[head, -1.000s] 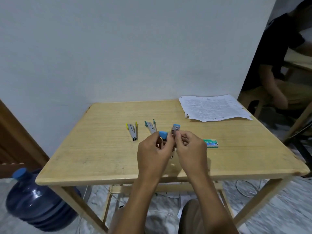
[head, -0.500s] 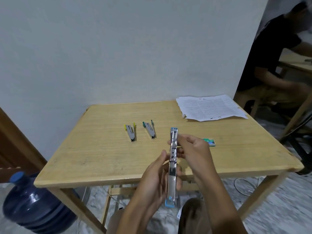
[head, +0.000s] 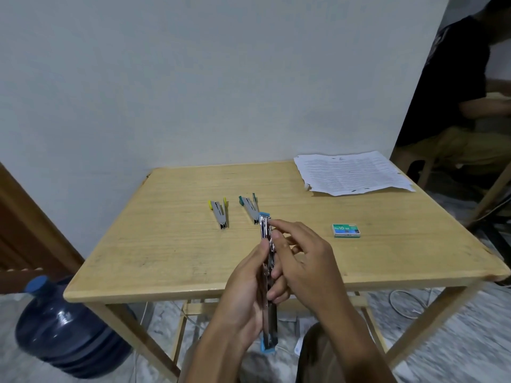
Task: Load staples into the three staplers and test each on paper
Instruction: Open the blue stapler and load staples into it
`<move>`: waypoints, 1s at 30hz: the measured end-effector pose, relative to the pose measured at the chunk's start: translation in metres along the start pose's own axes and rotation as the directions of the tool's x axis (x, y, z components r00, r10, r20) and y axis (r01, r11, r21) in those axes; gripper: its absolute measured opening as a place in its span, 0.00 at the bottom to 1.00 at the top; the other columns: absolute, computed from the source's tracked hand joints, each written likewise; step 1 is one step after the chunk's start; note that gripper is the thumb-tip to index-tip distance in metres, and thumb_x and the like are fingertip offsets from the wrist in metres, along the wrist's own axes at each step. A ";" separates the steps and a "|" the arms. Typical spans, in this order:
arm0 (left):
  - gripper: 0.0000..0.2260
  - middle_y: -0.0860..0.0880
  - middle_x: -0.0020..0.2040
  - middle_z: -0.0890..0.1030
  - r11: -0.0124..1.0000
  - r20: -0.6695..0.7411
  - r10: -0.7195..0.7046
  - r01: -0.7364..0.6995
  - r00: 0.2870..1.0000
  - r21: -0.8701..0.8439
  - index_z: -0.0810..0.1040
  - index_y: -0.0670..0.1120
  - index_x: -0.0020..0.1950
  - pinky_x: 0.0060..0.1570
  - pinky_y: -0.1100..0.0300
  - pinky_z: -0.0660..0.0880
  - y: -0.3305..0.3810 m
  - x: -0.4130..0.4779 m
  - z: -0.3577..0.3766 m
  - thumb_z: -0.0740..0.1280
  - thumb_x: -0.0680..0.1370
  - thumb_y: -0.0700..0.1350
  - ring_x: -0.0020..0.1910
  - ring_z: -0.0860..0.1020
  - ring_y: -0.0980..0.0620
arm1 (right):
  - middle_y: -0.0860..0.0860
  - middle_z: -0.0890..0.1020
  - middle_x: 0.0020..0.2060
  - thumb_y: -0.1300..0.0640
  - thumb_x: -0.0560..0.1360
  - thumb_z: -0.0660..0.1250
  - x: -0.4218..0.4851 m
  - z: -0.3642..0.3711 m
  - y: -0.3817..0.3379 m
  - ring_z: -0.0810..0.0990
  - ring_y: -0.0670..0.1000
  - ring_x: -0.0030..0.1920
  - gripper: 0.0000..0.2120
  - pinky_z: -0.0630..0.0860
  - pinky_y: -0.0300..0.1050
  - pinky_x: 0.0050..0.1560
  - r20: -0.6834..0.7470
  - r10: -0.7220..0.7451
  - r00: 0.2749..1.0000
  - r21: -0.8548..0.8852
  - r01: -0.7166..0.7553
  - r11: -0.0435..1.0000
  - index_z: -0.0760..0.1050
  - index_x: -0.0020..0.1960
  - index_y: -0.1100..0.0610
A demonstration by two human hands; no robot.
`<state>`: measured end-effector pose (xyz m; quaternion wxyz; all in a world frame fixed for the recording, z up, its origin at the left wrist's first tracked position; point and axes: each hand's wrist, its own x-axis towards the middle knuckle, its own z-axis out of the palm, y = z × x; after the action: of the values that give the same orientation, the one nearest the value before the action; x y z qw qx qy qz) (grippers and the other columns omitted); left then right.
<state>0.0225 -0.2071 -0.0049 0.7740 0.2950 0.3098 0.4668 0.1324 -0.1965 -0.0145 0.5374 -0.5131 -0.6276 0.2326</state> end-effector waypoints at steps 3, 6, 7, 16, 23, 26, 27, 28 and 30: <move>0.17 0.49 0.28 0.66 1.000 -0.022 0.013 -0.013 1.000 -0.008 0.71 0.42 0.39 0.26 0.61 0.56 0.002 0.000 0.001 0.60 0.81 0.52 0.20 0.62 0.55 | 0.37 0.80 0.46 0.45 0.77 0.62 0.002 -0.001 -0.001 0.82 0.44 0.38 0.08 0.80 0.50 0.43 -0.023 -0.054 0.998 -0.078 0.052 0.996 0.79 0.52 0.42; 0.12 0.50 0.28 0.66 0.996 -0.053 0.019 -0.024 0.998 -0.091 0.74 0.41 0.52 0.22 0.63 0.58 0.004 0.000 0.003 0.60 0.81 0.50 0.19 0.61 0.56 | 0.36 0.78 0.46 0.46 0.76 0.64 -0.001 0.003 -0.001 0.83 0.48 0.38 0.05 0.82 0.54 0.37 0.027 -0.034 0.999 -0.033 0.035 0.999 0.78 0.49 0.44; 0.12 0.50 0.28 0.66 0.994 -0.064 0.016 -0.023 0.998 -0.104 0.74 0.42 0.55 0.22 0.64 0.59 0.004 0.000 0.003 0.61 0.80 0.50 0.19 0.61 0.56 | 0.36 0.77 0.46 0.47 0.77 0.64 -0.003 0.004 0.000 0.83 0.49 0.38 0.04 0.82 0.56 0.37 0.030 -0.033 0.999 -0.022 0.033 0.999 0.77 0.48 0.44; 0.12 0.49 0.29 0.69 0.973 -0.143 0.000 -0.033 0.990 -0.228 0.77 0.43 0.42 0.20 0.65 0.63 0.006 0.008 -0.010 0.65 0.77 0.51 0.21 0.65 0.56 | 0.45 0.82 0.44 0.63 0.72 0.73 -0.014 0.005 0.003 0.82 0.44 0.47 0.02 0.76 0.38 0.48 -0.083 -0.325 0.942 -0.083 0.318 0.944 0.81 0.44 0.57; 0.12 0.47 0.31 0.76 0.957 -0.089 -0.030 0.003 0.996 -0.289 0.79 0.43 0.43 0.25 0.63 0.69 0.005 0.009 -0.012 0.63 0.80 0.49 0.24 0.71 0.54 | 0.46 0.83 0.43 0.59 0.72 0.72 -0.010 0.002 0.011 0.80 0.45 0.47 0.04 0.77 0.41 0.48 -0.067 -0.393 0.917 -0.088 0.386 0.918 0.83 0.47 0.57; 0.13 0.49 0.33 0.78 0.969 -0.145 -0.016 -0.020 0.989 -0.246 0.81 0.44 0.39 0.29 0.63 0.69 0.004 0.011 -0.011 0.64 0.79 0.49 0.27 0.73 0.55 | 0.47 0.83 0.44 0.58 0.73 0.72 -0.011 0.001 0.013 0.80 0.46 0.47 0.06 0.77 0.40 0.48 -0.035 -0.392 0.919 -0.104 0.386 0.916 0.84 0.49 0.57; 0.13 0.49 0.32 0.78 0.968 -0.159 -0.019 -0.022 0.987 -0.250 0.81 0.43 0.38 0.28 0.63 0.70 0.003 0.011 -0.011 0.64 0.79 0.48 0.27 0.73 0.55 | 0.47 0.83 0.44 0.59 0.73 0.72 -0.012 0.001 0.013 0.80 0.47 0.47 0.05 0.77 0.40 0.47 -0.025 -0.395 0.918 -0.120 0.390 0.913 0.84 0.48 0.57; 0.14 0.48 0.31 0.78 0.964 -0.169 -0.024 -0.022 0.985 -0.265 0.81 0.43 0.37 0.26 0.64 0.70 0.002 0.011 -0.011 0.65 0.79 0.48 0.26 0.73 0.56 | 0.46 0.82 0.43 0.59 0.72 0.72 -0.012 0.000 0.013 0.80 0.47 0.46 0.05 0.77 0.40 0.47 -0.019 -0.397 0.917 -0.132 0.392 0.911 0.83 0.47 0.57; 0.14 0.48 0.30 0.76 0.959 -0.169 -0.035 -0.014 0.985 -0.282 0.82 0.43 0.36 0.26 0.64 0.70 -0.002 0.011 -0.011 0.65 0.78 0.47 0.25 0.73 0.55 | 0.44 0.81 0.42 0.59 0.71 0.71 -0.013 -0.003 0.011 0.80 0.46 0.45 0.03 0.76 0.41 0.46 -0.010 -0.379 0.925 -0.127 0.375 0.918 0.82 0.45 0.56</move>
<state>0.0190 -0.1963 -0.0156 0.7811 0.1386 0.3073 0.5256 0.1376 -0.2049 -0.0283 0.5503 -0.4187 -0.7184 0.0768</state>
